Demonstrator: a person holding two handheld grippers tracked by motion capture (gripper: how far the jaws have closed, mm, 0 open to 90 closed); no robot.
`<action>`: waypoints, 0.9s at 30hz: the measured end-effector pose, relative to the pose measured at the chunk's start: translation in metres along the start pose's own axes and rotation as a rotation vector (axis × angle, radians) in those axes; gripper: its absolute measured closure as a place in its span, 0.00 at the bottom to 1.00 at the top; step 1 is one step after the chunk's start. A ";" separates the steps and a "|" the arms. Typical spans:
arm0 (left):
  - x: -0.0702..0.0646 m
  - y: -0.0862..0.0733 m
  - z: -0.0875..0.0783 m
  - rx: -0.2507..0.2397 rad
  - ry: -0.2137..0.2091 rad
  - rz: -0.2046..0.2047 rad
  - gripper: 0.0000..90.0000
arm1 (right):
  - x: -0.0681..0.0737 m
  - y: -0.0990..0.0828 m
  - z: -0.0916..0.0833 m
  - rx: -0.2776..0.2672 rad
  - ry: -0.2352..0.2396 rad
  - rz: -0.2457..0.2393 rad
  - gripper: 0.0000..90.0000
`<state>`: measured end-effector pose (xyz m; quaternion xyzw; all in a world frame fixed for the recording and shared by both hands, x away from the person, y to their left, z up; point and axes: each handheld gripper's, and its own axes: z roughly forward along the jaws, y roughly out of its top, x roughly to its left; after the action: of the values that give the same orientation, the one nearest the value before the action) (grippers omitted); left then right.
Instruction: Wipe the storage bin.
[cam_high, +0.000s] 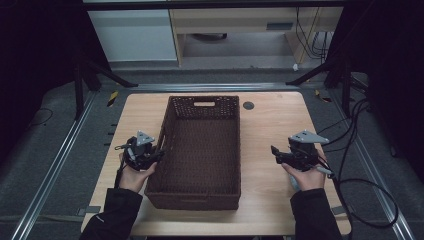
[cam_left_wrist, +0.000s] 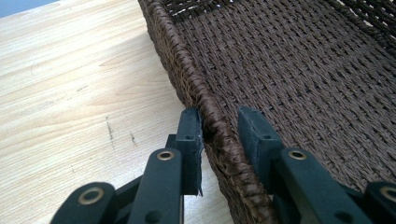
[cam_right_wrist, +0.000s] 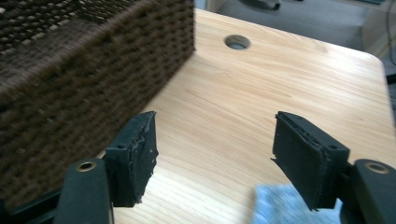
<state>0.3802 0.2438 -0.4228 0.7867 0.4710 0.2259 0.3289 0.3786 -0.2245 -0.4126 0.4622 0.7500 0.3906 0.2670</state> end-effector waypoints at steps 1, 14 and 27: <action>0.000 0.000 0.000 0.000 -0.003 -0.001 0.78 | -0.005 -0.005 -0.004 -0.003 -0.016 0.014 0.34; 0.004 0.001 0.001 0.003 -0.013 0.003 0.78 | -0.033 -0.040 -0.022 0.052 -0.074 0.082 0.33; 0.011 0.003 0.003 0.010 -0.027 0.007 0.78 | -0.039 -0.071 -0.021 0.108 -0.108 0.113 0.36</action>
<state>0.3888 0.2515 -0.4222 0.7930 0.4649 0.2141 0.3305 0.3448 -0.2858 -0.4585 0.5377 0.7274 0.3384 0.2594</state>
